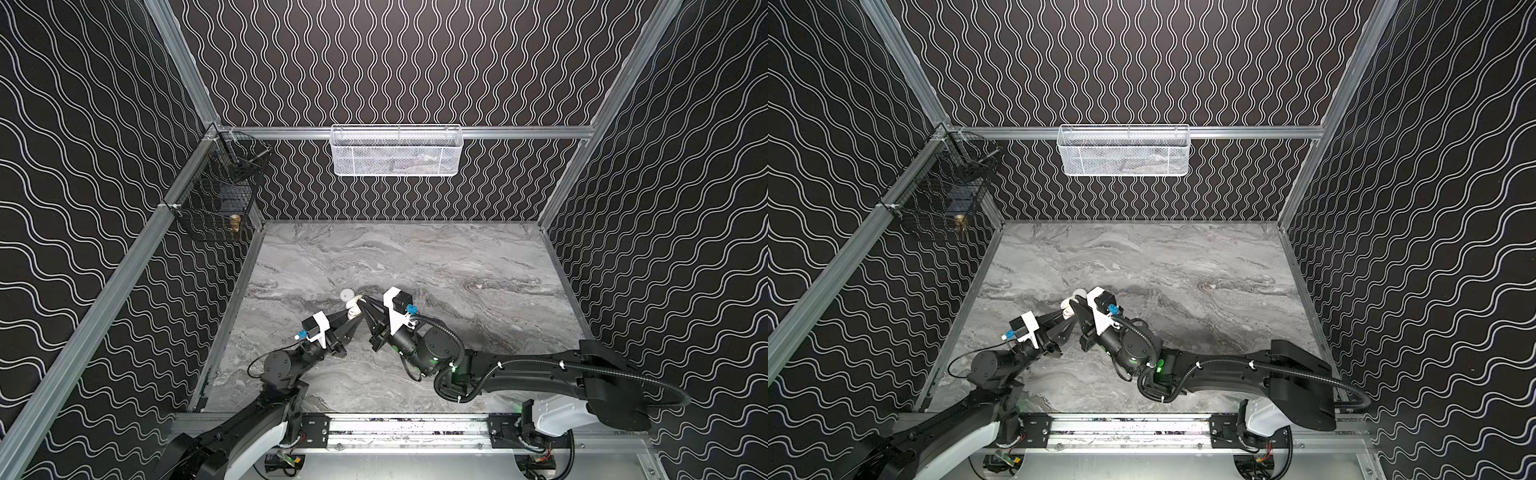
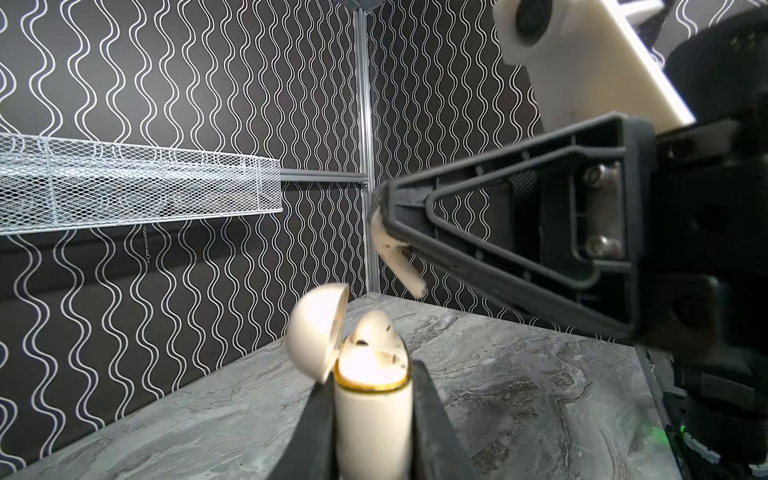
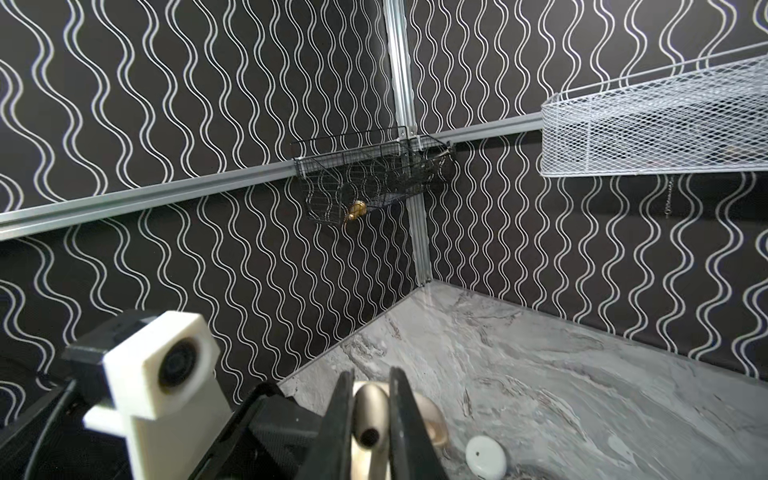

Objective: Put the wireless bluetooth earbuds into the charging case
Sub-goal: 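Lift the second earbud with the right gripper toward the held case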

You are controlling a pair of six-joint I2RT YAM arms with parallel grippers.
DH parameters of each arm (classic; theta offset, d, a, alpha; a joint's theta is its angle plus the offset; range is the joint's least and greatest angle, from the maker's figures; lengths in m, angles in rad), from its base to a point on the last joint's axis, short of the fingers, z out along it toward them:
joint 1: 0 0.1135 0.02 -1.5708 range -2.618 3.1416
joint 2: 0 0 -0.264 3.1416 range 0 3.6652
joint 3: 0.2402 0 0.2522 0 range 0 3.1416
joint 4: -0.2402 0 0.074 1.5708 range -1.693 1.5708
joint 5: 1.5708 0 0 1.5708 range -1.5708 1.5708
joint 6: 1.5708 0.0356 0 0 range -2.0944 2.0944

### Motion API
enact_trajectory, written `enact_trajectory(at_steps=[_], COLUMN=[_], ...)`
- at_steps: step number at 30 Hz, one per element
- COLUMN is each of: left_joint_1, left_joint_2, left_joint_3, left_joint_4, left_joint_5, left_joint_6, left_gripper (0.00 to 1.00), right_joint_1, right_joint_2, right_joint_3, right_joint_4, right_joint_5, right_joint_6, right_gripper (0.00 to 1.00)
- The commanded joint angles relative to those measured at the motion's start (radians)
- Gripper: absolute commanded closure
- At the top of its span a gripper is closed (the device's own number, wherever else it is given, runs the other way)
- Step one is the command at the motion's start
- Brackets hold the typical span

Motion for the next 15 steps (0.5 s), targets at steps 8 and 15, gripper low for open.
enact_trajectory(at_steps=[8, 15], left_joint_1=[0.000, 0.000], left_joint_2=[0.008, 0.007], left_joint_3=[-0.008, -0.011], left_joint_4=[0.051, 0.067], left_joint_5=[0.010, 0.014], left_joint_6=[-0.046, -0.060], left_gripper=[1.00, 1.00], right_joint_1=[-0.002, -0.005], right_joint_2=[0.097, 0.158], right_joint_3=[-0.025, -0.001], right_joint_4=[0.351, 0.384], right_joint_5=[-0.092, -0.109], right_joint_6=[-0.082, -0.083], right_gripper=[0.95, 0.96])
